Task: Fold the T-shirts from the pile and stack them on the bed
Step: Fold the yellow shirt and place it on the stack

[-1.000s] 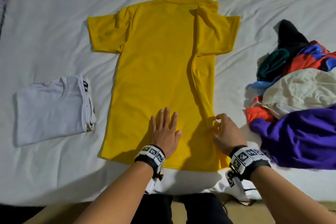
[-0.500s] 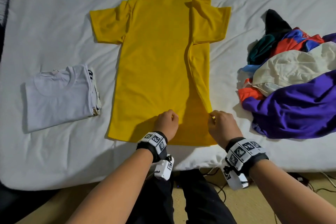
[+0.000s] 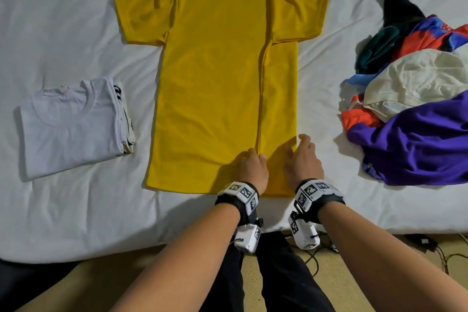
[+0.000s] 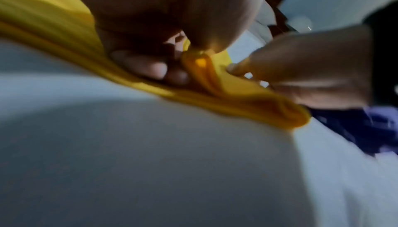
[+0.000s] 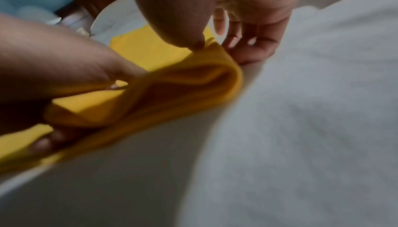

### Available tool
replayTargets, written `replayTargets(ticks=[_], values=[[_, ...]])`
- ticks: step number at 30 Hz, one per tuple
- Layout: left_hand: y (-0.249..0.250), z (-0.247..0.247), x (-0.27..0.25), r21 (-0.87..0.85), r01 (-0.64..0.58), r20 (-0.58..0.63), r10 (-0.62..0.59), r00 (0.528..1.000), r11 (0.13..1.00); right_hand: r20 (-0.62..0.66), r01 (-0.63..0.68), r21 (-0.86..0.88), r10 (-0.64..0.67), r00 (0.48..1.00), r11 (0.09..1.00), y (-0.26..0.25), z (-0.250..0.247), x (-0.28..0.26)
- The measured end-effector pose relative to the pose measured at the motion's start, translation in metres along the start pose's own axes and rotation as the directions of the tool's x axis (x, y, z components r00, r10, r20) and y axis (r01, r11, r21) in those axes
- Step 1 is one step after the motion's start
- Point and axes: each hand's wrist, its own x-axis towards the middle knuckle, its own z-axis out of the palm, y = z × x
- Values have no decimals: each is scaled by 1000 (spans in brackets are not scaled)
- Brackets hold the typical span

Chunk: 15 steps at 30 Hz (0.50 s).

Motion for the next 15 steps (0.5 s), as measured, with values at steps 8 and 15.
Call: replayTargets(ticks=[8, 15], values=[[-10, -13, -8, 378, -70, 30, 64, 998, 923, 86, 125, -190, -110, 990, 974, 18, 1, 9], [39, -39, 30, 531, -304, 3, 357, 934, 791, 10, 338, -419, -368, 930, 843, 6, -26, 52]])
